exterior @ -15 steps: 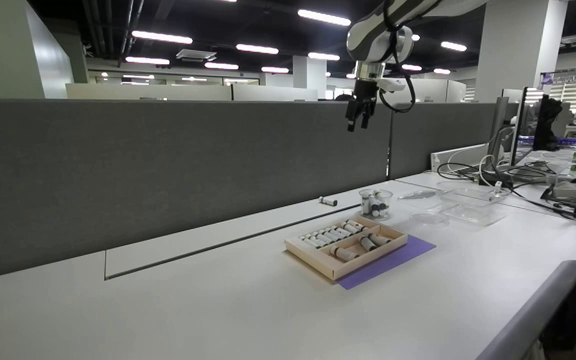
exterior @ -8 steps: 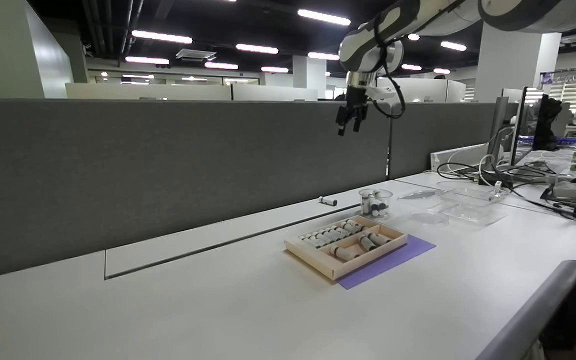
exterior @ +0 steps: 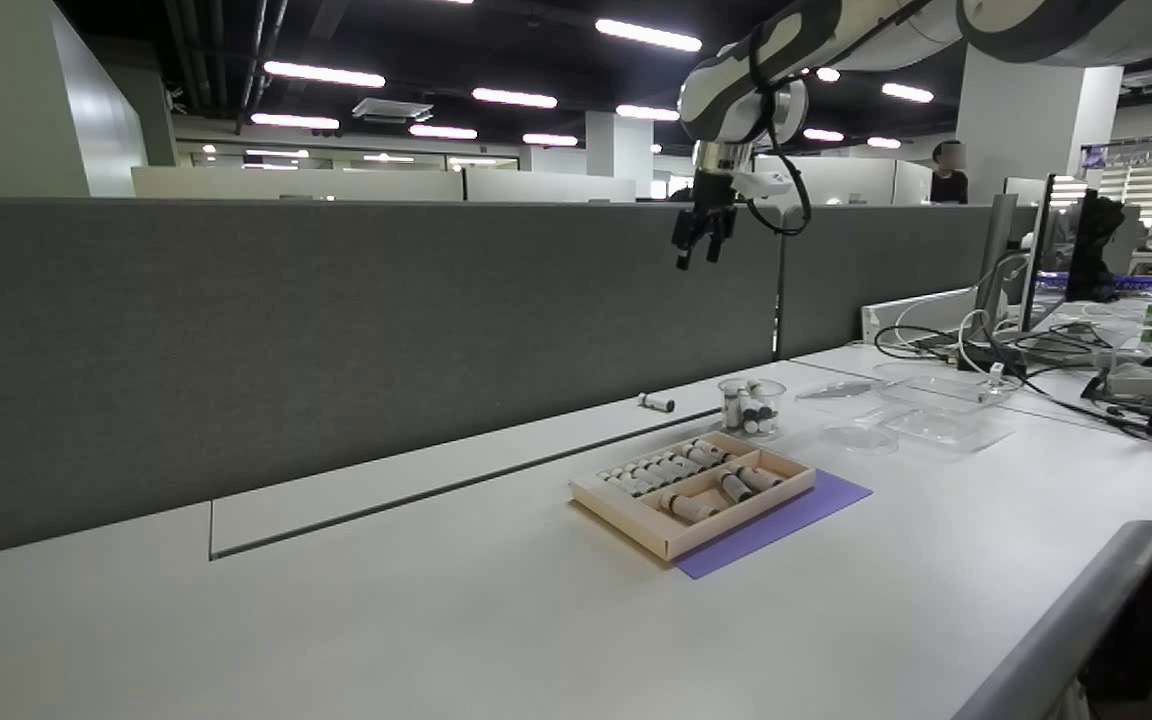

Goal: Pick the bottle on the table and put it in the bowl

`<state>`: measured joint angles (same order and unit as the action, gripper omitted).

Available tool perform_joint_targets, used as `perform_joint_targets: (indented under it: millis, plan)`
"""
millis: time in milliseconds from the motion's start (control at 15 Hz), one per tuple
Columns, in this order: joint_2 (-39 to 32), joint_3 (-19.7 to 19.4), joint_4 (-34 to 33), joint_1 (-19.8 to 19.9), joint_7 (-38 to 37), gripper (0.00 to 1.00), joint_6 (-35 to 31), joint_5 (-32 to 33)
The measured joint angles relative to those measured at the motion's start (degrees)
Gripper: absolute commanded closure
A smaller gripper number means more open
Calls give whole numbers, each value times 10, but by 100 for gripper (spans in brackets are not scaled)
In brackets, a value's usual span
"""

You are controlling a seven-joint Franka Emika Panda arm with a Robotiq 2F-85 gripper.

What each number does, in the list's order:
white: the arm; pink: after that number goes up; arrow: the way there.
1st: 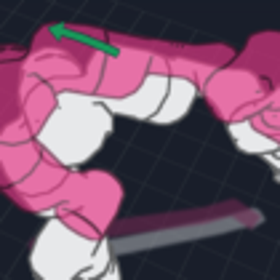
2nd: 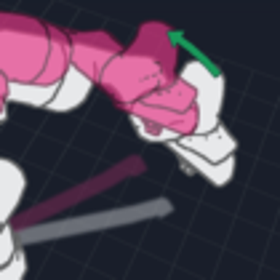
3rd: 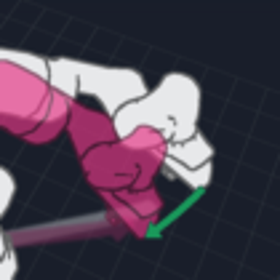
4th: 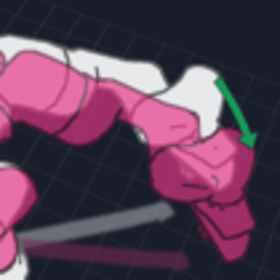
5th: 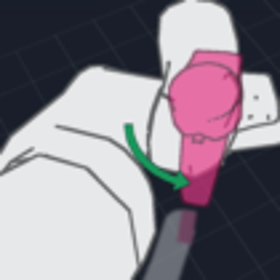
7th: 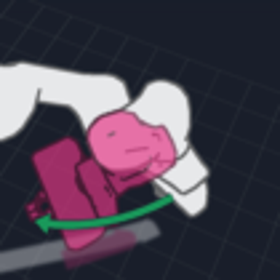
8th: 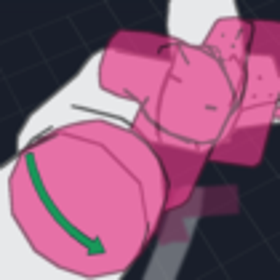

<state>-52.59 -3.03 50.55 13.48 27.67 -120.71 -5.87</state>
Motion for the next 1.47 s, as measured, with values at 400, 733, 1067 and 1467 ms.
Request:
perform_joint_targets:
  millis: [400, 733, 1067, 1467]
  plan:
    - [-22, 3, 0, -2, 17, 0, -18, -1]
    - [-77, 25, -11, 0, 43, 0, -36, 3]
    - [-151, 43, -57, 9, 15, 0, -86, 0]
    - [-224, 49, -108, 16, 12, 0, -121, 0]
